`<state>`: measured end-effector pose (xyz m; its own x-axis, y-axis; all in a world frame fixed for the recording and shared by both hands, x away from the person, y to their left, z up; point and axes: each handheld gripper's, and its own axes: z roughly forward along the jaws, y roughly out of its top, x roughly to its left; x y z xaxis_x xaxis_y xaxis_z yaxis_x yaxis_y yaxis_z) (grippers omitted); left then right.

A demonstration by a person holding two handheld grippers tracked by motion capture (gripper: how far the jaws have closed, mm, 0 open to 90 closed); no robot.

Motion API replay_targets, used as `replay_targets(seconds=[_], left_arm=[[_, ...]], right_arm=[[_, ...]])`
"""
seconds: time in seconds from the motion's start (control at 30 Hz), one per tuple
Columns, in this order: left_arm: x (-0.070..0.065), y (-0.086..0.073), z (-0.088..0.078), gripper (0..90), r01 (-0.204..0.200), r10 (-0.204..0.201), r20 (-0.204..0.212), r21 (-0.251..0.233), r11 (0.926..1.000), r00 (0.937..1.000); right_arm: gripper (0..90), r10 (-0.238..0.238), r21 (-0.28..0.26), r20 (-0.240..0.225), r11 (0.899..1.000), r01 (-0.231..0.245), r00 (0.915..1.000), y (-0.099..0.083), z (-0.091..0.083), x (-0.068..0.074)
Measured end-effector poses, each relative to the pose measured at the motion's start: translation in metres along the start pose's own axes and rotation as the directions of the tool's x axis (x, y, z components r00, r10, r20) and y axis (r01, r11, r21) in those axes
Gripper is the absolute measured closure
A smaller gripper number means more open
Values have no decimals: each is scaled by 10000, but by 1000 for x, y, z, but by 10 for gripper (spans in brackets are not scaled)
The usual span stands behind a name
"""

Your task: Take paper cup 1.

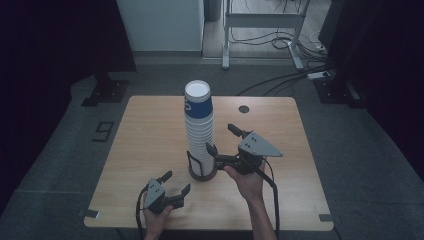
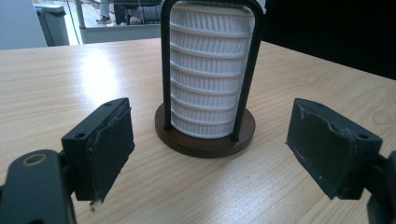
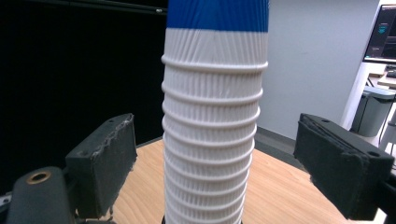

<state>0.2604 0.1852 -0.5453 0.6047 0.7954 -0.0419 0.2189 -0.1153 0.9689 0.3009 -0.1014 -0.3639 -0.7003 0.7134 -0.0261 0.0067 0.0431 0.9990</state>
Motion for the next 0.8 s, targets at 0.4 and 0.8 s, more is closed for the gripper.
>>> replay_targets(seconds=[0.4,0.8], left_arm=[[1,0,0,145,8,-8,7,32,10000,10000],[0,0,0,146,-23,23,4,-11,10000,10000]], right_arm=[[134,-136,-97,-95,9999,135,9999,29,17,-4],[129,126,-27,-521,9999,-128,9986,40,39,-9]])
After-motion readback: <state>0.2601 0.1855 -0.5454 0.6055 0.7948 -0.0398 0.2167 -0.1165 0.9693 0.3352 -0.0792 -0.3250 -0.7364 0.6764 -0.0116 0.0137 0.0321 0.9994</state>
